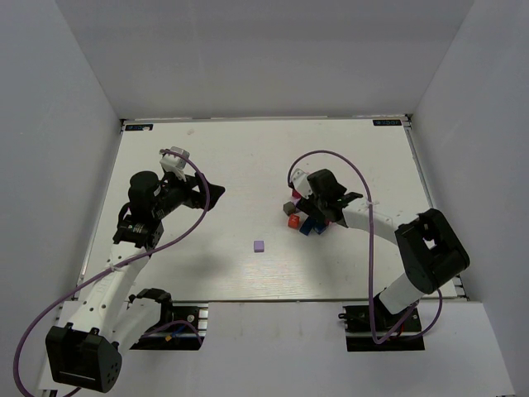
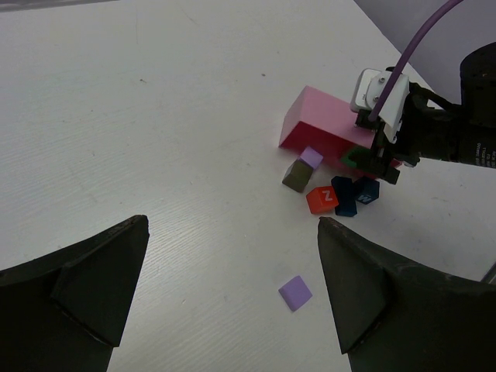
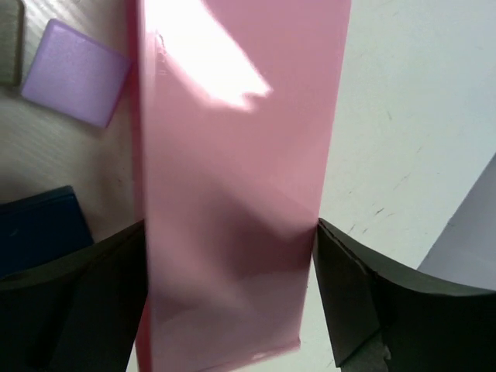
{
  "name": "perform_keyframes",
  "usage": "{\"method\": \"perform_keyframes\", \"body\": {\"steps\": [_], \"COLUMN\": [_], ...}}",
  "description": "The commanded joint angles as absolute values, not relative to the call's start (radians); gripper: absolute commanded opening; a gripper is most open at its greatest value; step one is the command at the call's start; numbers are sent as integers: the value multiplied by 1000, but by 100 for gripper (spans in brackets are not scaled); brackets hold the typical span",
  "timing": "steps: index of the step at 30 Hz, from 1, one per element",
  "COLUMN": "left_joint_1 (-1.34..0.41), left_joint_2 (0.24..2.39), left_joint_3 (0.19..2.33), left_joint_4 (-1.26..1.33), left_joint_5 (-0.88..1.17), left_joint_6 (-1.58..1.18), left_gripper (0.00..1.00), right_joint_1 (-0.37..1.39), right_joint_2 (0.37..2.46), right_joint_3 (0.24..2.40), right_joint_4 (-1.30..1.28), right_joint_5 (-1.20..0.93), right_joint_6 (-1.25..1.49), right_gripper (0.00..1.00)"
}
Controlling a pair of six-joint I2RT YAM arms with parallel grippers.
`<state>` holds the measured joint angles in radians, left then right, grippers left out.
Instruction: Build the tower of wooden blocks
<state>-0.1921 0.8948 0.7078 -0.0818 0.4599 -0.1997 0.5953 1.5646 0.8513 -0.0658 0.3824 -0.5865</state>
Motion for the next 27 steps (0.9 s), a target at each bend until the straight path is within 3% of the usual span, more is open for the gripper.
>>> {"method": "perform_keyframes", "body": {"steps": [1,2,13,27], "left_joint_1": [-195,-195,-195,-195], "left_joint_2": [881,881,881,890], "left_joint_3": [724,724,724,724], "left_joint_4": [-72,-72,-72,-72], "left_joint_5": [468,468,468,468], "left_joint_6": [-196,-196,-196,-187], "left_gripper": [100,100,100,100], "right_joint_1": [586,584,554,506], "right_joint_2": [1571,1572,1583,1661], "right_joint_3": [890,893,960,1066], "right_joint_4": [-107,-112,-149,-229], "right_joint_5": [330,324,267,103], "right_joint_6": [-564,-565,-538,-517], "right_gripper": [85,90,90,84]}}
